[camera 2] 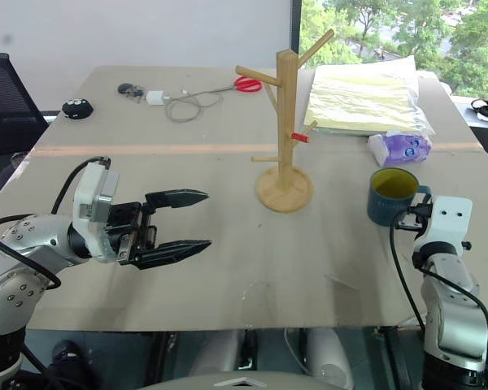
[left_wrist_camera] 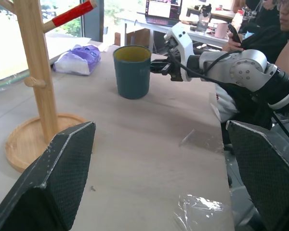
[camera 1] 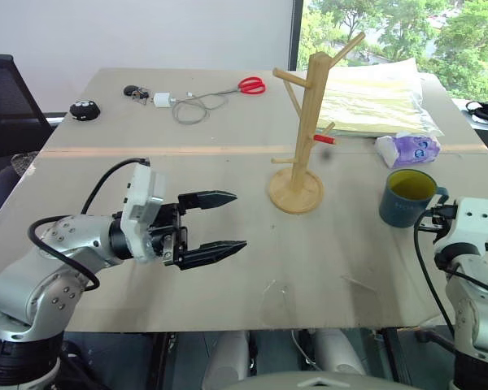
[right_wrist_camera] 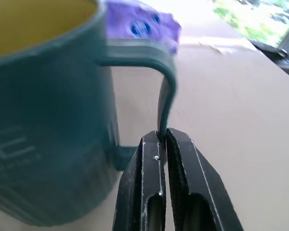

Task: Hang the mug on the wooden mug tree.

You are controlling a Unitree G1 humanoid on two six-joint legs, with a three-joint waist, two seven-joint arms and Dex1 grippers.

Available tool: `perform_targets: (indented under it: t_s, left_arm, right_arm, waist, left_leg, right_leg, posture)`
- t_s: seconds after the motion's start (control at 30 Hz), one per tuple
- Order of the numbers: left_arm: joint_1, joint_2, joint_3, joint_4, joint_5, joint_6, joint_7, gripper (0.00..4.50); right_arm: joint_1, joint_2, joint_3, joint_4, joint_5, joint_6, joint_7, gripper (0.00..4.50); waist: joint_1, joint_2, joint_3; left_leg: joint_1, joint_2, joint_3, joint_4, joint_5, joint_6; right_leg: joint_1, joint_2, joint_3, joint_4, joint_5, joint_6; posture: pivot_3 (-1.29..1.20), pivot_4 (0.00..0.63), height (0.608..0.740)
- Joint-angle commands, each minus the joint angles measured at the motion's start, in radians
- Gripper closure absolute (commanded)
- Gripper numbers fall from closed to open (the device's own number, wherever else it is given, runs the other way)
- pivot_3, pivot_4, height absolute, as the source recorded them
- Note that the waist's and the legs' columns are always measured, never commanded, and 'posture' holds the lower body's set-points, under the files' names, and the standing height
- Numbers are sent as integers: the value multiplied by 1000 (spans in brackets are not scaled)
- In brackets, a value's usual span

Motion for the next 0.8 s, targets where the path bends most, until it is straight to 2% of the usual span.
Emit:
perform_targets:
  t_s: [0.03,0.13,0.43,0.5,0.67,0.8]
  left_arm:
    - [8,-40,32,2,42,-76,29,0]
    - [12,-63,42,32,9,-79,12,0]
    - [21,-67,53,46,5,-90,-6,0]
    - [35,-64,73,38,-37,-75,-23,0]
    - [78,-52,115,23,-76,-65,-47,0]
    - [115,-44,153,10,-95,-60,-45,0]
  right_arm:
    - [-18,-95,-66,-79,174,-62,204,4425]
    - [-49,-176,-93,-91,290,-18,298,4425]
    - [-153,-327,-83,-123,524,98,401,4425]
    - [-179,-380,-72,-130,568,133,433,4425]
    - [-301,-470,22,-122,592,184,446,4425]
    - [-421,-482,106,-113,607,260,399,4425]
  waist:
    - [1,1,1]
    - [1,1,1]
    - [2,1,1]
    - [2,1,1]
    - [-1,1,1]
    - [0,1,1]
  left_leg:
    - [0,0,0,0,0,0]
    - [0,0,0,0,-1,2]
    - [0,0,0,0,-1,2]
    - [0,0,-1,0,-1,2]
    - [0,0,0,0,-1,3]
    - [0,0,-1,0,-1,3]
  right_leg:
    - [0,0,0,0,0,0]
    - [0,0,0,0,0,0]
    - [1,0,0,0,0,0]
    - [1,0,0,0,0,0]
    - [0,0,0,-1,0,0]
    - [0,0,-1,0,0,0]
  posture:
    - [0,150,740]
    - [0,150,740]
    - [0,150,740]
    - [0,150,740]
    - [0,150,740]
    - [0,150,740]
